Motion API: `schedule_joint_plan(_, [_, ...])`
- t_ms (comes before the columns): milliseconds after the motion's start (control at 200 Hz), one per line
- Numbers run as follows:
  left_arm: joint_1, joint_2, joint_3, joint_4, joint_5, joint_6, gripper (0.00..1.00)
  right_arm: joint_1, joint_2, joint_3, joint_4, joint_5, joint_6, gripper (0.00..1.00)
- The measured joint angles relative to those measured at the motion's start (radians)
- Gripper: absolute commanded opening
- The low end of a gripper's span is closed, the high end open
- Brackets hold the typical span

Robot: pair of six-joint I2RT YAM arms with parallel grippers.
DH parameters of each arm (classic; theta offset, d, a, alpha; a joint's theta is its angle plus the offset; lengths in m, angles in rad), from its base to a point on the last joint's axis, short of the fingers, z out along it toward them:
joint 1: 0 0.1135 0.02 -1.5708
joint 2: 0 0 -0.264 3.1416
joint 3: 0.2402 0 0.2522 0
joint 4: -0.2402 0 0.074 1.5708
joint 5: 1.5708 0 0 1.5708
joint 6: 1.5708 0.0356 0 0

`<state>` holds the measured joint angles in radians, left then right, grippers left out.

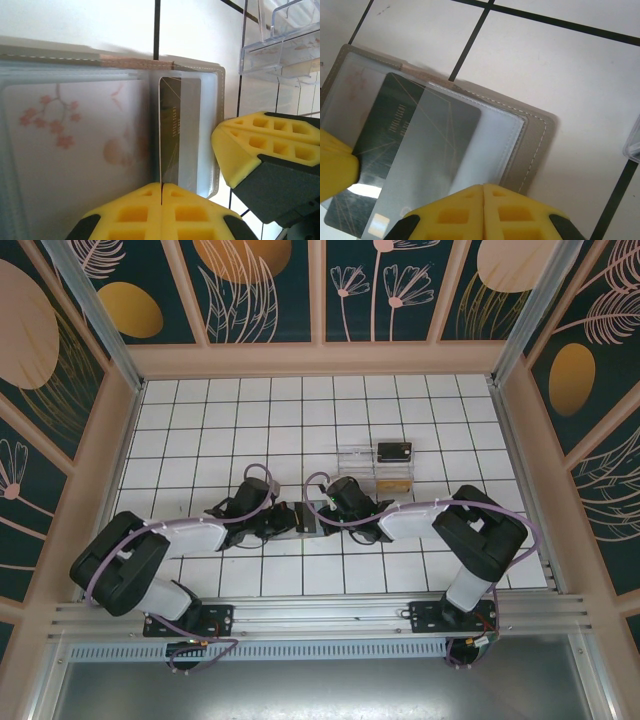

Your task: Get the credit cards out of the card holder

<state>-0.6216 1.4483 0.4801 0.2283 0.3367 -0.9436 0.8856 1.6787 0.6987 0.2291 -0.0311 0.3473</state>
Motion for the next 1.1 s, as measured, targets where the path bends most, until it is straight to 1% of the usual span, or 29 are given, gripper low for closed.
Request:
schedule_joint_plan(345, [0.053, -0.132, -0.036, -0.113, -0.031, 0.051, 0.09, 0.0, 0.0, 0.0, 0.0, 0.0, 0.0, 0.1])
schedule_joint_plan(616, [0.068, -0.241, -0.031, -0.227, -0.069, 0.085, 0.1, 0.0, 0.0, 0.0, 0.0, 0.0, 0.0, 0.11])
schedule_joint_plan(706, [0.068, -0.272, -0.018, -0.244, -0.076, 0.087, 0.09, 0.0, 0.0, 0.0, 0.0, 0.001, 0.001, 0.13])
schedule_joint_plan(776, [0.068, -0.292, -0.011, -0.241, -0.075, 0.087, 0.06, 0.001, -0.005, 0.0, -0.006, 0.005, 0.001, 0.14])
schedule_joint_plan(861, [0.068, -0.318, -0.01, -0.227, -0.072, 0.085, 0.01, 0.0, -0.028, 0.0, -0.038, 0.012, 0.0, 0.17])
schedule_joint_plan(966, [0.068, -0.343, -0.013, -0.174, -0.056, 0.085, 0.0, -0.014, -0.094, -0.008, -0.053, 0.002, 0.003, 0.22])
schedule_joint_plan(1031, [0.068, -0.351, -0.019, -0.115, -0.044, 0.081, 0.0, -0.042, -0.155, -0.021, -0.043, -0.031, 0.009, 0.25])
schedule_joint_plan(1101, [0.068, -0.352, -0.03, -0.037, -0.02, 0.074, 0.0, -0.097, -0.229, -0.045, -0.006, -0.096, 0.032, 0.28])
